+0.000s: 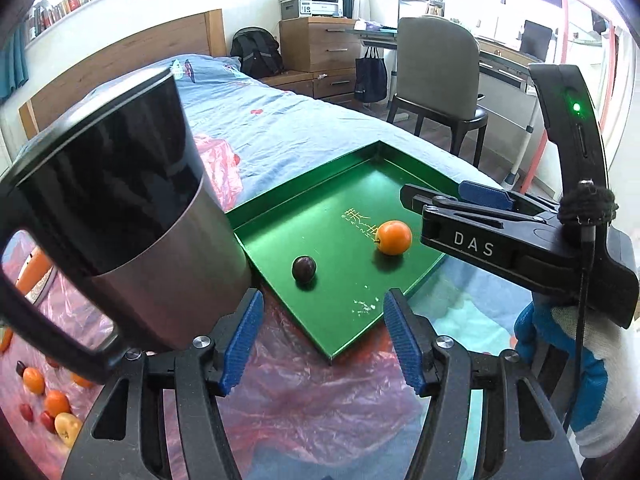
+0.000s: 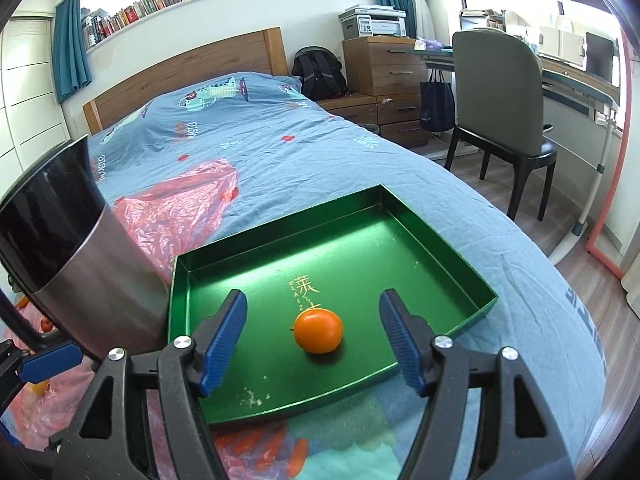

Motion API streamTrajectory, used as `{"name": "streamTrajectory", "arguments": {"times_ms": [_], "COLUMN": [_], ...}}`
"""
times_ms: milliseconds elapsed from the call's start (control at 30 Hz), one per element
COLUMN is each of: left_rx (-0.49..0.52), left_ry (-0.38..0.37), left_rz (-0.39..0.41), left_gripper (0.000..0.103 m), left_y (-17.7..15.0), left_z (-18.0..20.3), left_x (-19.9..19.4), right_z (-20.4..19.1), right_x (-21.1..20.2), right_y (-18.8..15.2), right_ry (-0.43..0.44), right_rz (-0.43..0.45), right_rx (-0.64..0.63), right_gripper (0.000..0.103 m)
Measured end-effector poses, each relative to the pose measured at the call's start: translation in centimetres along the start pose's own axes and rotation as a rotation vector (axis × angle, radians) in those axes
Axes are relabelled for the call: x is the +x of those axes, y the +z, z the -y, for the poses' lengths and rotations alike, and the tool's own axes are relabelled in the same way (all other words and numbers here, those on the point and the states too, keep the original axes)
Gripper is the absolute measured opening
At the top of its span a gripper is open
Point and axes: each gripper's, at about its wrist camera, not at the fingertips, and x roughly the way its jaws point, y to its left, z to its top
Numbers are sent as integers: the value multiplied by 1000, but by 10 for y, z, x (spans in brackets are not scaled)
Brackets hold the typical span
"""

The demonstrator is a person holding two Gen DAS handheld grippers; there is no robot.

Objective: Organize fruits
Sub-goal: 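Open both tools to drop the orange and plum into the tray, then move both tools back over the remaining fruits on the sheet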

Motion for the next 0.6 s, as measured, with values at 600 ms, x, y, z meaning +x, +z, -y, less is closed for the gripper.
{"name": "streamTrajectory", "arguments": {"times_ms": [600], "left_rx": [-157], "left_ry": [129], "left_rz": [2], "left_gripper": [63], "left_y": [-77], "left_z": [-82], "left_x": [-104], "right_z": [-99], "right_x": [-96], "right_y": [-53], "right_ry": [183], "right_rz": [2], "right_rx": [-137], "right_gripper": [103]}}
